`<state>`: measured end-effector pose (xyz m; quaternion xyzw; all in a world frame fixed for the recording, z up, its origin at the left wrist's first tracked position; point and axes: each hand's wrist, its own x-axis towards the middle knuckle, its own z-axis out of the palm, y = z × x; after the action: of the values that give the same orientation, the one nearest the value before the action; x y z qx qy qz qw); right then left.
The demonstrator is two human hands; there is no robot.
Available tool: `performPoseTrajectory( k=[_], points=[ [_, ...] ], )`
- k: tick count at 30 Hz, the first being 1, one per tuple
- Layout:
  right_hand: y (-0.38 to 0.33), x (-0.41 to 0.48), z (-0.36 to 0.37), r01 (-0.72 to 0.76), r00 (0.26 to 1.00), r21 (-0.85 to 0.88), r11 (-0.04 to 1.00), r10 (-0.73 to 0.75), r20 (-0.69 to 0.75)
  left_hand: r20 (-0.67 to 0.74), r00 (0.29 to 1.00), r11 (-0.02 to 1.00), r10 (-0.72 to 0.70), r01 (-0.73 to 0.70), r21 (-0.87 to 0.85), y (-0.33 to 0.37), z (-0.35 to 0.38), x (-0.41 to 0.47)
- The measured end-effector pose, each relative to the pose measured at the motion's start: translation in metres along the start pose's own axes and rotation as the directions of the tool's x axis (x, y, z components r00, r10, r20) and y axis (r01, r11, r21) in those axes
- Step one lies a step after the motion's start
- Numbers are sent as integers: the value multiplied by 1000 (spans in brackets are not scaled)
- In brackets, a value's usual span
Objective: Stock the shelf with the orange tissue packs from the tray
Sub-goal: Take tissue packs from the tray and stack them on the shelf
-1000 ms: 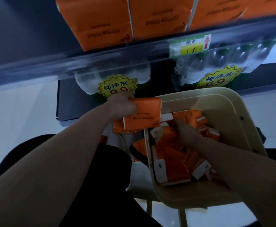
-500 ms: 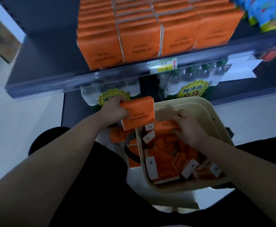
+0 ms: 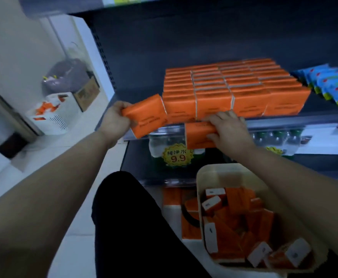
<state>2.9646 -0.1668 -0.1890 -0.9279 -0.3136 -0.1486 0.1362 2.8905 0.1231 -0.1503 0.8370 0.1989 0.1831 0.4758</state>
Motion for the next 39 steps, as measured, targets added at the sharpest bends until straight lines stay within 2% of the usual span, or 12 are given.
performPoseTrajectory(
  k=[4,7,13,19,22,25,27,30,34,39],
  points=[
    [-34,37,-3,37,999,24,999,-36,-38,-146,989,995,34,-20,93,-11,-24,29],
    [-42,64,-2,57,997,51,997,-55,-50,-197,979,982,49,-12,189,-21,-25,62],
    [-38,126,-11,28,998,125,992,-21,-58,-124,990,951,64,-23,310,-4,-7,133],
    [-35,180,-38,-72,984,43,997,78,-160,-58,996,976,69,-55,210,4,6,166],
    [-37,190,-35,-143,979,1,990,141,-148,-34,997,973,69,-60,223,-1,0,178],
    [-37,191,-23,-242,950,0,970,237,-204,-37,998,964,58,-46,263,-11,-5,196],
    [-33,193,-12,-291,939,14,957,288,-186,-56,997,952,45,-26,305,-18,-4,207],
    [-29,198,5,-257,956,14,966,256,-142,-49,997,939,57,-37,341,-27,7,221],
    [-23,214,5,-245,948,4,969,241,-207,-38,997,949,71,-56,312,-27,31,246],
    [-8,232,11,-313,945,-11,950,310,-104,-75,997,955,35,-12,297,-25,56,276]
  ],
)
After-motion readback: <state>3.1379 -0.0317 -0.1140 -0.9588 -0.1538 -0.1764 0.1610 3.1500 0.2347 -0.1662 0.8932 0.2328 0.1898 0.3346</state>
